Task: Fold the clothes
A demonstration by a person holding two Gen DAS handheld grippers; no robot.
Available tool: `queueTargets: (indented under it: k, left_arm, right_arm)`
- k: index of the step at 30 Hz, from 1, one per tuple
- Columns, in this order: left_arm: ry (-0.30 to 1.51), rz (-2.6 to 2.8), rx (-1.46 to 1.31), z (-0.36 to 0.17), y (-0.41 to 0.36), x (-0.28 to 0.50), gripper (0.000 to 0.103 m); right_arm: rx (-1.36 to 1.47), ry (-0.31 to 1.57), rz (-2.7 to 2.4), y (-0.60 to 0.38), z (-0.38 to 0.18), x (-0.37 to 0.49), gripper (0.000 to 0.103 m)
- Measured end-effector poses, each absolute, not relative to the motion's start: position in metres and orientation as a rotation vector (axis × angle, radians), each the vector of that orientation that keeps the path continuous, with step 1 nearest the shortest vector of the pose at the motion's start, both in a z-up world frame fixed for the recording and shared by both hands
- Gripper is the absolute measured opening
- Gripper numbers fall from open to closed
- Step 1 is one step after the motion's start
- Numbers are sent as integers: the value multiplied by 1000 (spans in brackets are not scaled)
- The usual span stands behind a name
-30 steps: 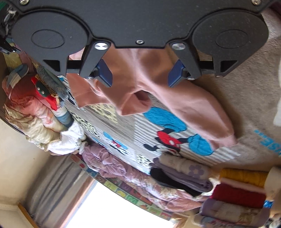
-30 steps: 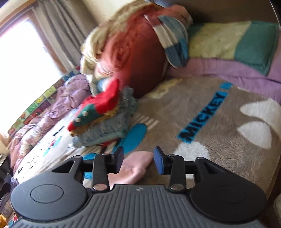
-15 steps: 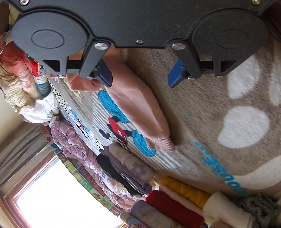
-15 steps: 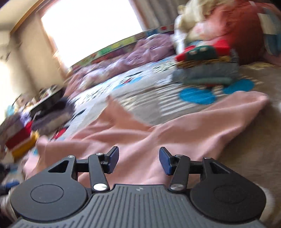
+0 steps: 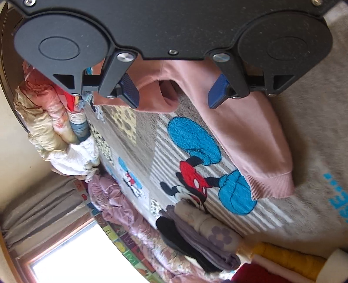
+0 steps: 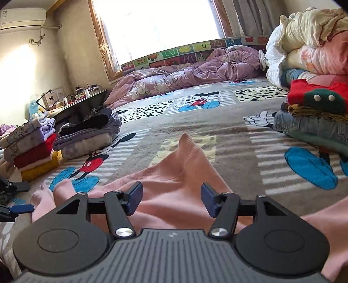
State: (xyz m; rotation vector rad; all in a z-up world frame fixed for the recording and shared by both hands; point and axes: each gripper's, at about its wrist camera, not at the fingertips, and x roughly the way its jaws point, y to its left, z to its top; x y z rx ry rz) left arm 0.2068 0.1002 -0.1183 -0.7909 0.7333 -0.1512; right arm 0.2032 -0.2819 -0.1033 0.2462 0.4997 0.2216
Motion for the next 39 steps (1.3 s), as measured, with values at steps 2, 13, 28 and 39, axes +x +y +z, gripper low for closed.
queueTargets:
  k: [2,13,28,39]
  left_arm:
    - [763,-159,-846,-124,100,222,69]
    - [933,-218,-861,-139,72,261,69]
    - [788,-387,-701,-135,44,280,25]
    - [575,-521,-381,-108,10,295,20]
  right_arm:
    - [251,508,207,-284,-105,222,62]
    - [241,596,203,-298,-120,299,67]
    - [320,643,335,-305,-137,335,15]
    - [677,489,332,-366,-134,328,13]
